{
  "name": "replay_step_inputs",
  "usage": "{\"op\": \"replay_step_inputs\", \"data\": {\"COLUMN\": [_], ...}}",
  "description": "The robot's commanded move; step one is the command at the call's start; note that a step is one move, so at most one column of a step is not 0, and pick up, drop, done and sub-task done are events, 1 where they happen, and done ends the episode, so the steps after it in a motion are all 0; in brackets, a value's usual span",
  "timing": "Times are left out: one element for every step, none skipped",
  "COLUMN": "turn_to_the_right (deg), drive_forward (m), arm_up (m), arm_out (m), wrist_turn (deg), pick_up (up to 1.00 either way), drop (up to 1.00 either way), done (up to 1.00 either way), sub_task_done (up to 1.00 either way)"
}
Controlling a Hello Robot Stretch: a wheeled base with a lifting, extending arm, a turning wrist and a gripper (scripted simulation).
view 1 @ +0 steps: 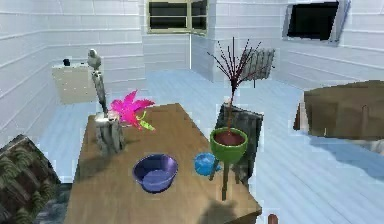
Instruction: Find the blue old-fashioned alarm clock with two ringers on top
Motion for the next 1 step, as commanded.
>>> {"op": "replay_step_inputs", "data": {"turn_to_the_right": [0.0], "drive_forward": [0.0], "arm_up": [0.0], "arm_out": [0.0], "wrist_turn": [0.0], "pick_up": [0.0], "drop": [0.0], "done": [1.0], "sub_task_done": [0.0]}}
